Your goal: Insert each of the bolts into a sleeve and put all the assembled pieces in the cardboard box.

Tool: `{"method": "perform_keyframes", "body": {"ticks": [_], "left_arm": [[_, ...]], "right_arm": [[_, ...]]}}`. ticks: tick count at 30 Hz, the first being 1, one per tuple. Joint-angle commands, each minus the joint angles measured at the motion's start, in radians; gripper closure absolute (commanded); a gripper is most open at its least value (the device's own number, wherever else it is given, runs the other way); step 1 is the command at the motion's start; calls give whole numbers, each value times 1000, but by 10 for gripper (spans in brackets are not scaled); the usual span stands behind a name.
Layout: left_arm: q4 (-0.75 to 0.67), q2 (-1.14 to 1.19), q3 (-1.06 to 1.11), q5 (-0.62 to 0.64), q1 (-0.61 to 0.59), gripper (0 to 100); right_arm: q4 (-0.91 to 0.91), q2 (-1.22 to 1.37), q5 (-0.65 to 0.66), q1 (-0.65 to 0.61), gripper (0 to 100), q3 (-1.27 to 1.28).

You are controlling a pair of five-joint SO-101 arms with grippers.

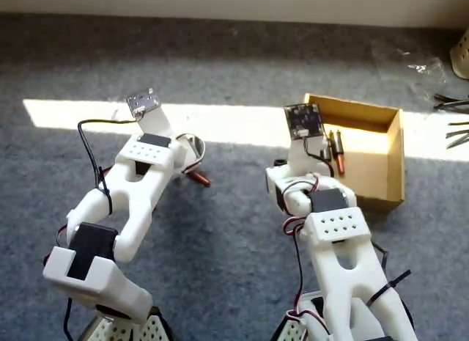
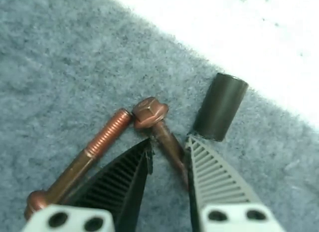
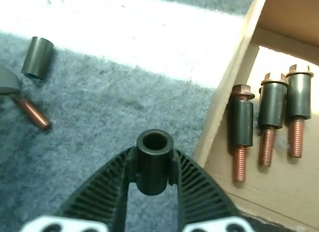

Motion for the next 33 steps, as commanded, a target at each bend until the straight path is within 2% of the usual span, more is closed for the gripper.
{"method": "perform_keyframes", "body": {"ticks": [1,5,9,14,19,24,33], "left_arm": [[0,-5,-2,2,13,888],[0,35,-13,2,15,900],[31,101,-76,2,12,996],[160,120,-153,2,15,987],[221,114,-174,-2,18,986],[239,114,-202,-184,19,983],[235,124,-205,-198,12,975]], "right_arm": [[-27,-31,-3,8,995,-7],[-27,-31,-3,8,995,-7],[-27,-31,-3,8,995,-7],[-27,-31,-3,8,995,-7],[-27,-31,-3,8,995,-7],[-27,-31,-3,8,995,-7],[-27,-31,-2,8,995,-7]]}}
